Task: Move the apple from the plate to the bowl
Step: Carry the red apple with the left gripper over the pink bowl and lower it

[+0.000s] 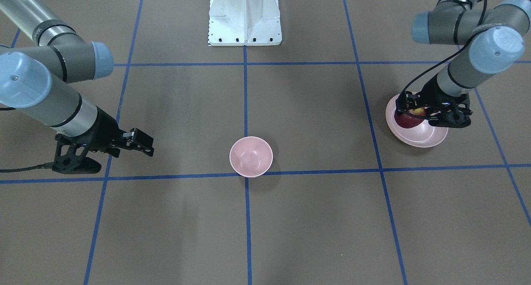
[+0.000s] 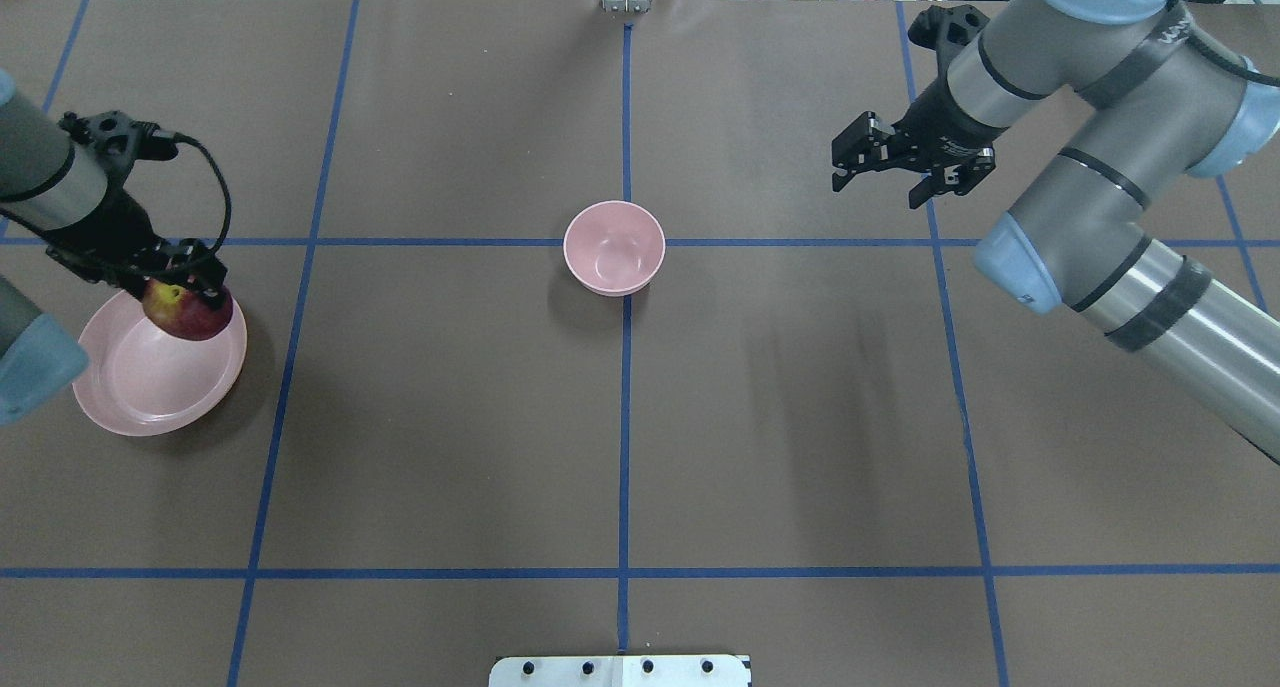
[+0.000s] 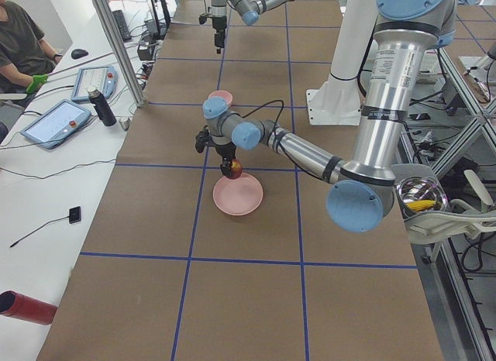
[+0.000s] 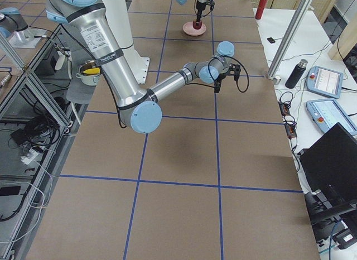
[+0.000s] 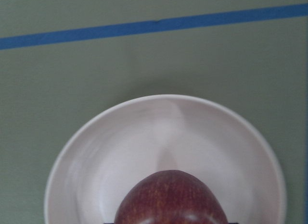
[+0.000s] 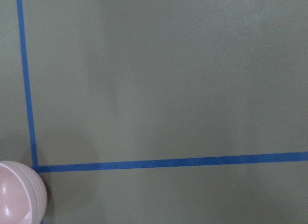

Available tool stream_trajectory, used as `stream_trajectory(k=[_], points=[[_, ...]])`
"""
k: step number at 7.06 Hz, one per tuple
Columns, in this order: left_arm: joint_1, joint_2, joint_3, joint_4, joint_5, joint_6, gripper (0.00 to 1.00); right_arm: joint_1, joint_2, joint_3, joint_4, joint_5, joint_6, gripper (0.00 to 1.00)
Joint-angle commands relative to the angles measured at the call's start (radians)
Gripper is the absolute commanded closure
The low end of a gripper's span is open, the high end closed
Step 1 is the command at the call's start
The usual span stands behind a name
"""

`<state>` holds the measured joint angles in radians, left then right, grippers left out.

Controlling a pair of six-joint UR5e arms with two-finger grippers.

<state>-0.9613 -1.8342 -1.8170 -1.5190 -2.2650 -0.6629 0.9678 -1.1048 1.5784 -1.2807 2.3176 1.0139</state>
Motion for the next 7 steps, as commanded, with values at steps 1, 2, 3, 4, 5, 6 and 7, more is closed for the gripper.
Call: stream_trajectory(k=[1, 2, 3, 4, 5, 6, 7], points=[[0.053, -0.219, -0.025, 0.145, 0.004, -0.18, 1.0, 0.124, -0.142, 0.037, -0.002, 0.057, -0.183, 0.0], [0.137, -0.337, 0.032, 0.146, 0.024, -0.295, 1.0, 0.173, -0.205, 0.029, -0.006, 0.049, -0.298, 0.0], [0.174, -0.475, 0.135, 0.14, 0.069, -0.399, 1.0, 0.222, -0.269, 0.022, -0.008, 0.043, -0.428, 0.0], [0.224, -0.599, 0.275, 0.099, 0.129, -0.43, 1.0, 0.244, -0.315, 0.019, -0.009, 0.011, -0.549, 0.0], [0.237, -0.672, 0.403, -0.009, 0.156, -0.482, 1.0, 0.241, -0.337, 0.022, -0.009, -0.059, -0.589, 0.0], [0.239, -0.742, 0.542, -0.094, 0.159, -0.484, 1.0, 0.241, -0.337, 0.02, -0.008, -0.097, -0.591, 0.0], [0.239, -0.801, 0.652, -0.142, 0.189, -0.483, 1.0, 0.241, -0.334, 0.02, -0.006, -0.096, -0.591, 0.0]])
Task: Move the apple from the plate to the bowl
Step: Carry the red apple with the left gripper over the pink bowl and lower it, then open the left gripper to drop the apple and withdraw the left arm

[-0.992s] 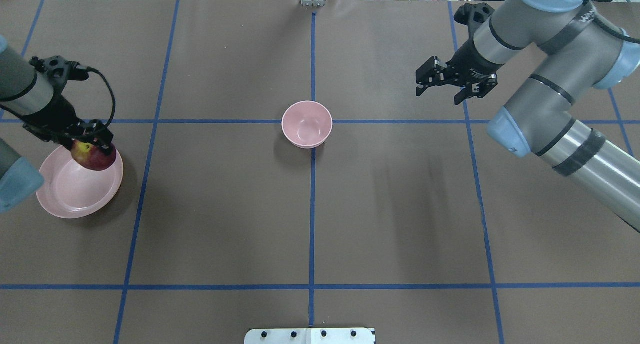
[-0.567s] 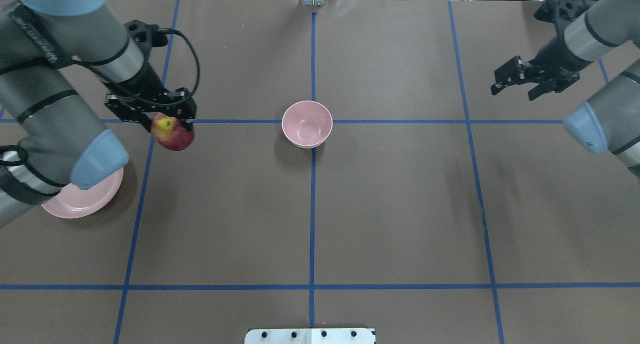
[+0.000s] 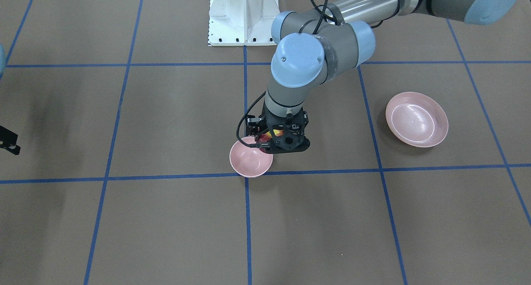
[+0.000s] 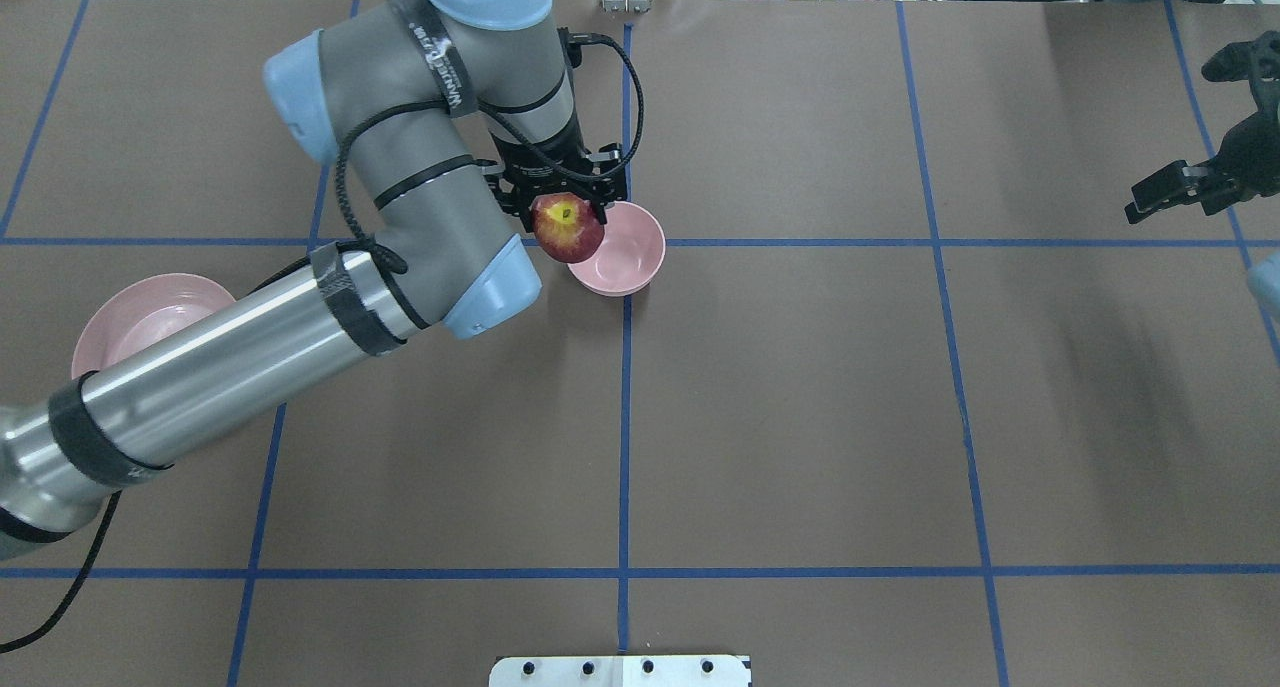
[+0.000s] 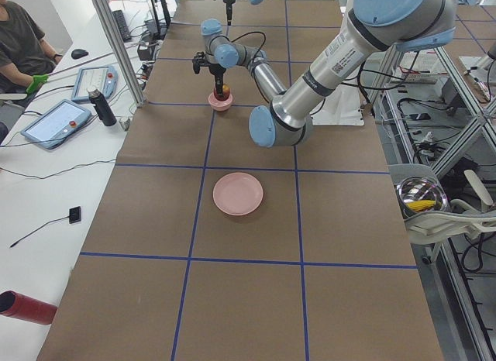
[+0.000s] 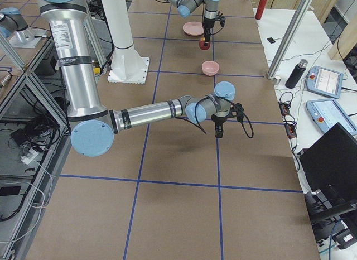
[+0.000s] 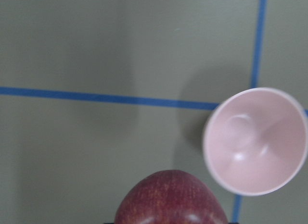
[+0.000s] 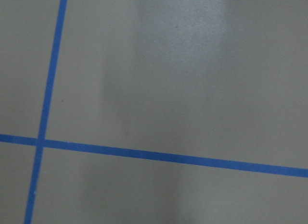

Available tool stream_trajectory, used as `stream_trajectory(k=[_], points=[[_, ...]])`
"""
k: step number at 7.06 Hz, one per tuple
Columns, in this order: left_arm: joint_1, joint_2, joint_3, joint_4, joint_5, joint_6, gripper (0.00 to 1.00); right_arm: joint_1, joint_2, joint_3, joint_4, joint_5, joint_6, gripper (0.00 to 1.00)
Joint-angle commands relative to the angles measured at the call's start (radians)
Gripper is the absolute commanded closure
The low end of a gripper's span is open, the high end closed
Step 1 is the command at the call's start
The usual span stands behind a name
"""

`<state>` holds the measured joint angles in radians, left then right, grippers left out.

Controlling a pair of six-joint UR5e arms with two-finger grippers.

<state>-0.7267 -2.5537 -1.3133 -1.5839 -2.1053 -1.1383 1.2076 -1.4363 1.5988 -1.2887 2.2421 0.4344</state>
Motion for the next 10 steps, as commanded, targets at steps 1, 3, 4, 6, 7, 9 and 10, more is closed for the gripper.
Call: stream_trajectory(k=[1, 3, 4, 6, 7, 9, 10], points=[[0.022, -0.08, 0.176, -0.115, 0.042, -0.008, 1.0, 0.0, -0.004, -0.002, 0.006, -0.016, -0.01, 0.0], [0.03, -0.077, 0.189, -0.126, 0.042, -0.003, 0.63, 0.0, -0.006, -0.003, 0.011, -0.009, -0.01, 0.0], [0.061, -0.074, 0.181, -0.133, 0.106, -0.018, 0.03, -0.002, -0.003, -0.003, 0.011, -0.012, -0.008, 0.0], [0.063, -0.073, 0.137, -0.105, 0.116, -0.026, 0.02, -0.002, 0.004, -0.007, 0.012, -0.016, 0.001, 0.0], [0.059, 0.013, 0.032, -0.091, 0.116, -0.015, 0.02, -0.002, 0.004, -0.008, 0.012, -0.016, 0.001, 0.0], [-0.04, 0.31, -0.34, 0.027, 0.039, 0.173, 0.02, -0.002, -0.001, -0.008, 0.012, -0.013, -0.005, 0.0], [-0.09, 0.461, -0.519, 0.11, 0.036, 0.354, 0.02, -0.002, -0.007, -0.007, 0.014, -0.01, -0.008, 0.0]])
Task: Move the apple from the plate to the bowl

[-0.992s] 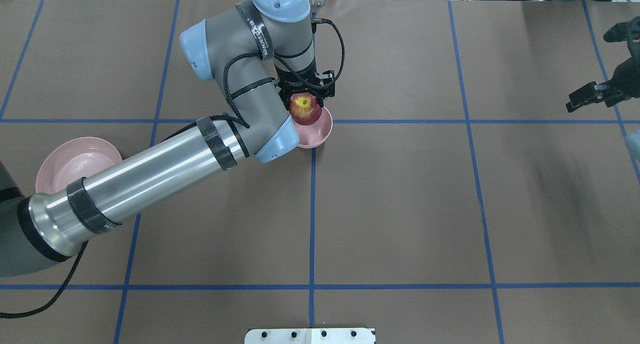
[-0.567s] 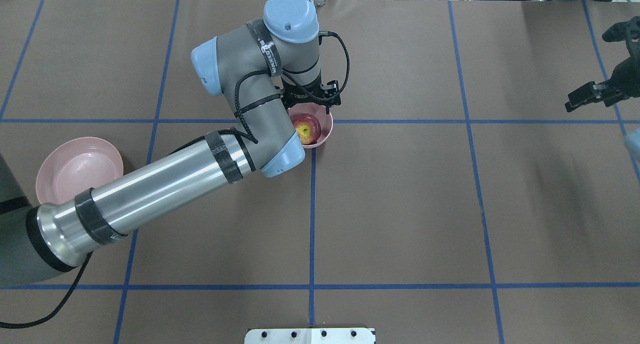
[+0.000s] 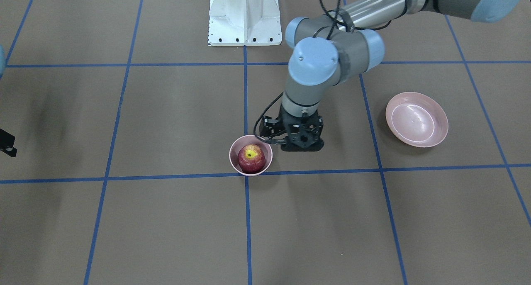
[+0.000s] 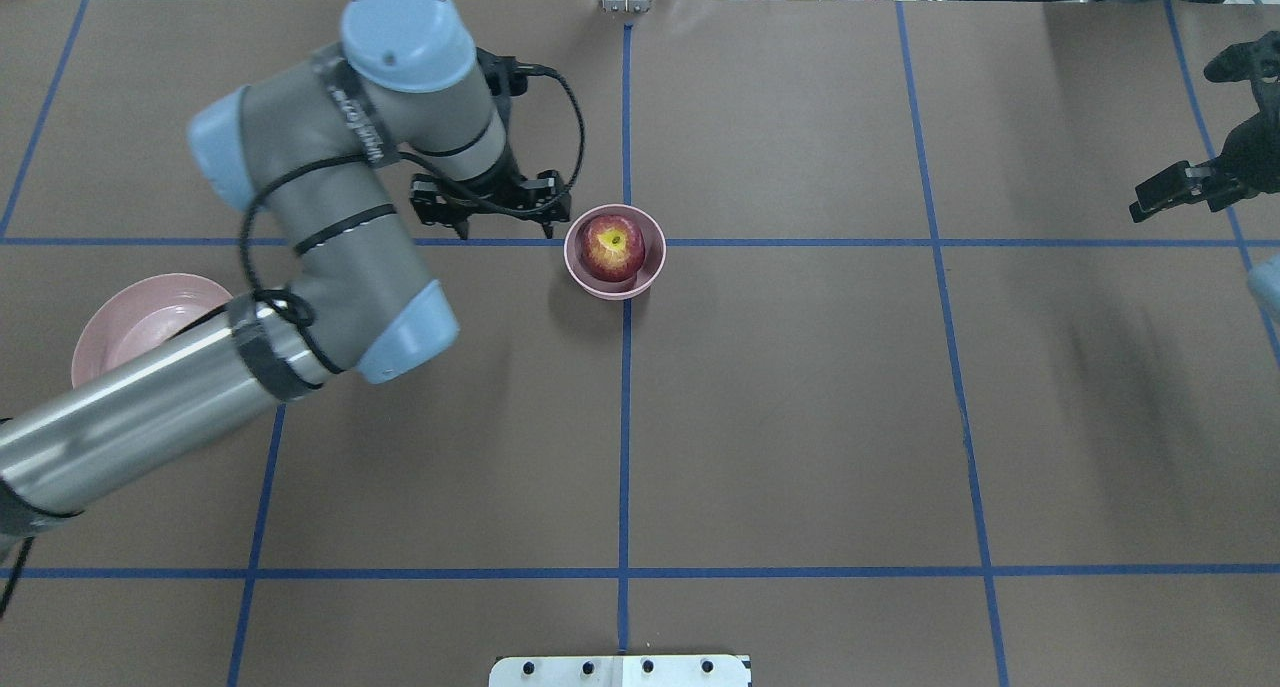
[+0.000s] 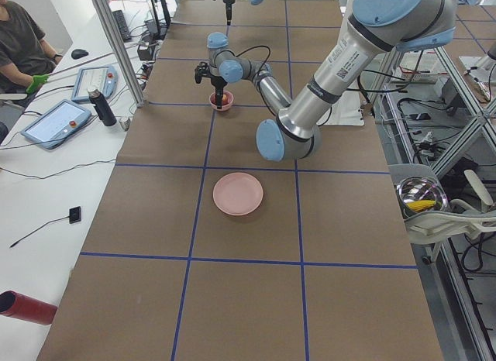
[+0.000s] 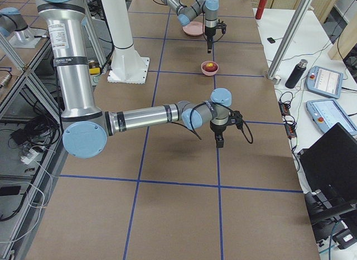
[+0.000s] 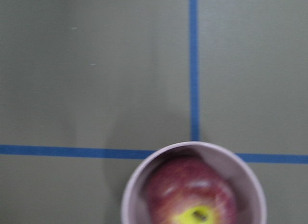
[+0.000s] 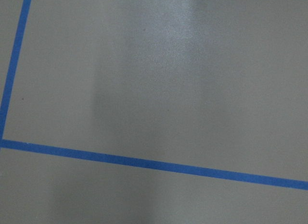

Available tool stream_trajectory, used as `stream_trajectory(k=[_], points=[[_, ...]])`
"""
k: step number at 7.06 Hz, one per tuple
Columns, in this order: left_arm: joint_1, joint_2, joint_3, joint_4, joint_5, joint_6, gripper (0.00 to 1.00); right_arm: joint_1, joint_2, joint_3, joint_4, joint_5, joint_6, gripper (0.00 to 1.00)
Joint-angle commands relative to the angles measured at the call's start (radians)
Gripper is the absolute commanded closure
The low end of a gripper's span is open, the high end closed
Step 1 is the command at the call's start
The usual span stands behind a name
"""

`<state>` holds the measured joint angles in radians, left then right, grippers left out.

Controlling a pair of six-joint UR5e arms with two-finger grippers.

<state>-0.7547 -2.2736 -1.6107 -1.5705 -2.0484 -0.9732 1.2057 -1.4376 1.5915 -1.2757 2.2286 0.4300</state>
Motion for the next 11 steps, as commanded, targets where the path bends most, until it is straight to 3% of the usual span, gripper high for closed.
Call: stream_trajectory(k=[1, 3, 4, 5, 8, 10, 11], points=[[-0.16, 0.341, -0.31, 0.09, -0.067, 0.318, 0.02, 0.0, -0.007, 0.001, -0.001, 0.005, 0.002, 0.0], [-0.387, 0.585, -0.334, 0.067, -0.234, 0.662, 0.02, 0.0, -0.007, 0.001, 0.001, 0.008, 0.006, 0.0], [-0.482, 0.677, -0.318, 0.069, -0.251, 0.782, 0.02, 0.002, -0.007, 0.005, 0.001, 0.008, 0.003, 0.0], [-0.564, 0.689, -0.275, 0.067, -0.291, 0.827, 0.02, 0.003, -0.009, 0.008, 0.001, 0.006, 0.012, 0.0], [-0.574, 0.697, -0.268, 0.064, -0.309, 0.824, 0.02, 0.06, -0.078, 0.004, 0.068, 0.008, 0.0, 0.0], [-0.593, 0.695, -0.25, 0.066, -0.309, 0.817, 0.02, 0.157, -0.093, 0.001, 0.067, 0.147, -0.048, 0.0], [-0.594, 0.695, -0.242, 0.064, -0.311, 0.818, 0.02, 0.169, -0.104, 0.004, 0.067, 0.157, -0.048, 0.0]])
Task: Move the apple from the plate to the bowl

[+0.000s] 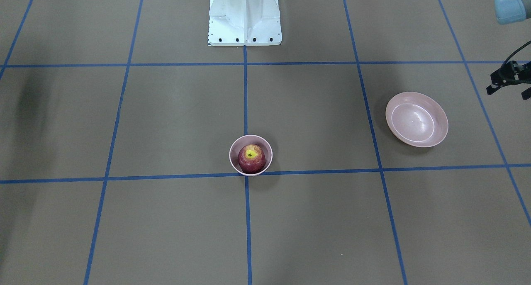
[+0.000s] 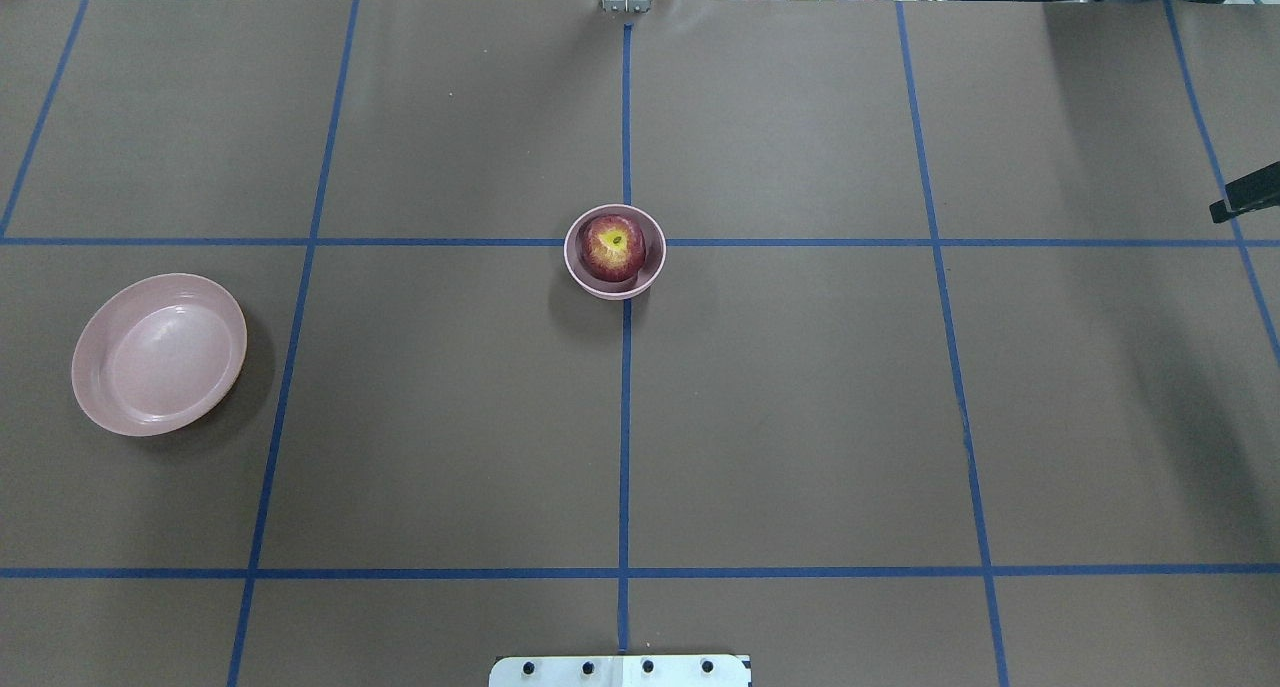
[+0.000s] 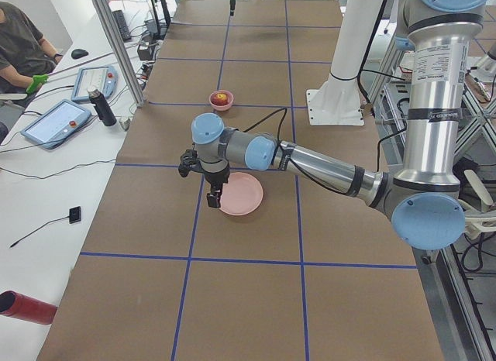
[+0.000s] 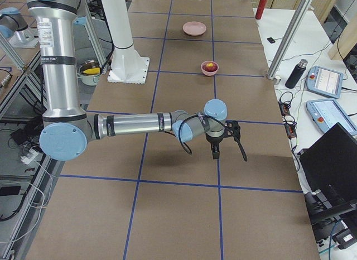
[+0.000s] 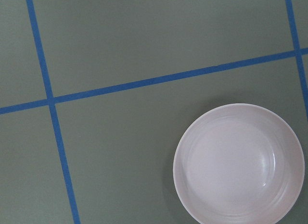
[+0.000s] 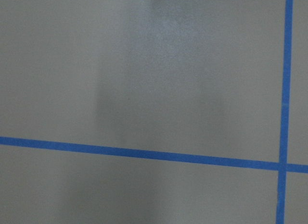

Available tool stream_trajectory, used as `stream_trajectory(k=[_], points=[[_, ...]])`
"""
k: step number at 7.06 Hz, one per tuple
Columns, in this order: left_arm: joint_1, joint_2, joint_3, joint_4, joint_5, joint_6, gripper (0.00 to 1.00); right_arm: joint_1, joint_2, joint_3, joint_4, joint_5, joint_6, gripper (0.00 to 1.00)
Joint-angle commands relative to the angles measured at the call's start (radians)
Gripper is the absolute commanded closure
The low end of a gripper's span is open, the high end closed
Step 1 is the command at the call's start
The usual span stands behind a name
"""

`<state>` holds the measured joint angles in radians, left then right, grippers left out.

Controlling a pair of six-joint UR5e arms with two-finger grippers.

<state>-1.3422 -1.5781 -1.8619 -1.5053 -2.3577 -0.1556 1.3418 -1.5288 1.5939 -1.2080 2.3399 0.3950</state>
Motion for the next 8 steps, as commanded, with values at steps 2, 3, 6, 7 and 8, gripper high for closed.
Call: stream_trajectory(k=[2, 3, 6, 7, 8], points=[[-0.017, 0.01, 0.085, -0.059, -0.003, 0.008, 0.02, 0.066, -0.007, 0.041, -0.103, 0.056, -0.016, 0.0], [-0.017, 0.059, 0.127, -0.207, -0.002, 0.011, 0.02, 0.071, -0.008, 0.078, -0.155, 0.061, -0.016, 0.0], [-0.066, 0.076, 0.194, -0.362, 0.006, -0.002, 0.02, 0.086, -0.028, 0.067, -0.17, 0.036, -0.085, 0.0], [-0.087, 0.092, 0.204, -0.363, 0.0, 0.005, 0.02, 0.088, -0.039, 0.081, -0.17, 0.039, -0.087, 0.0], [-0.087, 0.093, 0.189, -0.363, -0.006, 0.001, 0.02, 0.08, -0.036, 0.071, -0.17, 0.029, -0.088, 0.0]])
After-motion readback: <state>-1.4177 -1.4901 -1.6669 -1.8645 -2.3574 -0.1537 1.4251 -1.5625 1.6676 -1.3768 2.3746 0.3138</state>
